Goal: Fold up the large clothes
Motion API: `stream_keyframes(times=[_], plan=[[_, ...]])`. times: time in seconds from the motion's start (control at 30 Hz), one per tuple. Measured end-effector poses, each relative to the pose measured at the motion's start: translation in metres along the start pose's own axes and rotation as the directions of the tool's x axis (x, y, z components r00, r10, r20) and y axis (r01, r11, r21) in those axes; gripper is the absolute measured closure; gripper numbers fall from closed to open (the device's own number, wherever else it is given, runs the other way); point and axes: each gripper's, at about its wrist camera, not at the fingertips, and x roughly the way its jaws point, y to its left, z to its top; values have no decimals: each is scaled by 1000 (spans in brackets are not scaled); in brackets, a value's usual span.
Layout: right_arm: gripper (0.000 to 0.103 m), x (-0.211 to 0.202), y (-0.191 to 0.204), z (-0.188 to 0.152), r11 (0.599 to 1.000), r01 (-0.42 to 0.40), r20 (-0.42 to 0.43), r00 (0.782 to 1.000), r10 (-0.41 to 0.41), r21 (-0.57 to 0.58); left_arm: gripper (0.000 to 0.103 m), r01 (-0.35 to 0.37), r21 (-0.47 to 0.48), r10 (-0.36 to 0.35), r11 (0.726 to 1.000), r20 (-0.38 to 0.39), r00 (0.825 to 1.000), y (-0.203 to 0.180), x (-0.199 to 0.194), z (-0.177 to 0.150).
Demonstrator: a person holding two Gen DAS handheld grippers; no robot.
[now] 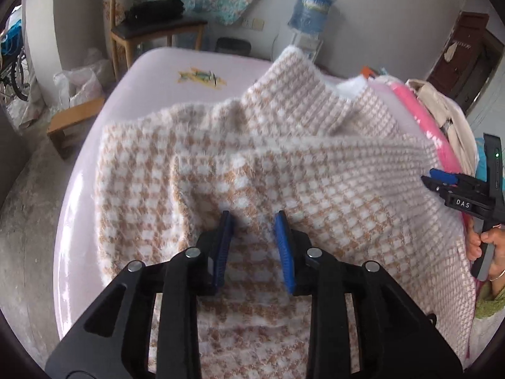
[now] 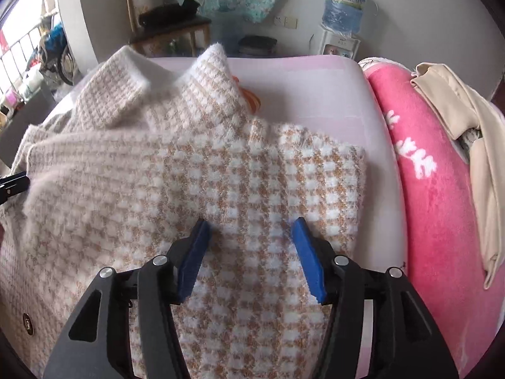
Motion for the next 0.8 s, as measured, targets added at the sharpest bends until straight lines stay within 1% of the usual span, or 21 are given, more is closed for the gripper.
stream_keyframes(times=[0.03, 0.07, 0.13, 0.17, 0.2, 0.23, 0.33, 0.37, 0.4, 0.43, 0.47, 0.5, 0.57, 0.6, 0.7, 0.8], plan=[[46, -1, -6, -1, 999, -24, -11, 1000, 24, 32, 75, -1, -6, 1, 1000, -5, 1000, 0, -1, -1], [46, -7, -10, -1, 998, -25, -23, 999, 26, 50, 75, -4, -21, 4, 1000, -4, 1000, 2, -5, -2], [46, -21, -9, -5, 999, 20, -35, 999, -18, 51, 73, -18, -20, 18, 1000, -4, 1000, 1, -18, -6], [46, -32, -8, -10, 999, 17, -25, 1000, -16, 41, 69, -29, -6, 29, 1000, 6, 1000, 0, -26, -9], [46, -43, -6, -17, 1000, 6, -14, 1000, -6, 29, 64, -34, 6, 34, 999, 17, 999, -2, -35, -13], [46, -54, -4, -26, 1000, 2, -7, 1000, -2, 19, 63, -30, 13, 30, 999, 17, 999, -3, -44, -17], [46, -85, -2, -56, 1000, 27, -7, 1000, -27, 9, 58, -19, 19, 19, 1000, -3, 1000, -6, -70, -37], [45, -96, -2, -68, 1000, 20, -10, 1000, -20, 12, 52, -17, 24, 17, 1000, -11, 1000, -8, -79, -46], [42, -107, -1, -81, 1000, 6, -13, 1000, -6, 19, 46, -20, 27, 21, 999, -18, 1000, -10, -88, -57], [38, -118, 0, -93, 1000, -10, -18, 1000, 10, 28, 45, -19, 25, 20, 1000, -21, 1000, -11, -98, -69], [33, -128, 2, -106, 999, -26, -25, 999, 27, 34, 41, -11, 19, 11, 1000, -27, 1000, -12, -106, -81], [31, -138, 5, -120, 999, -39, -27, 999, 40, 38, 36, 0, 10, 0, 1000, -36, 999, -14, -114, -93], [28, -156, 14, -149, 997, -64, -39, 997, 65, 44, 32, 14, -2, -14, 1000, -63, 998, -17, -127, -117], [27, -163, 21, -164, 996, -75, -49, 996, 77, 48, 30, 9, -4, -10, 1000, -78, 997, -20, -132, -128], [26, -177, 38, -197, 994, -84, -84, 992, 89, 63, 26, -25, 0, 25, 1000, -123, 992, -28, -145, -162], [25, -192, 59, -226, 996, -83, -96, 992, 86, 38, 21, -53, 45, 59, 998, -152, 987, -40, -155, -193]])
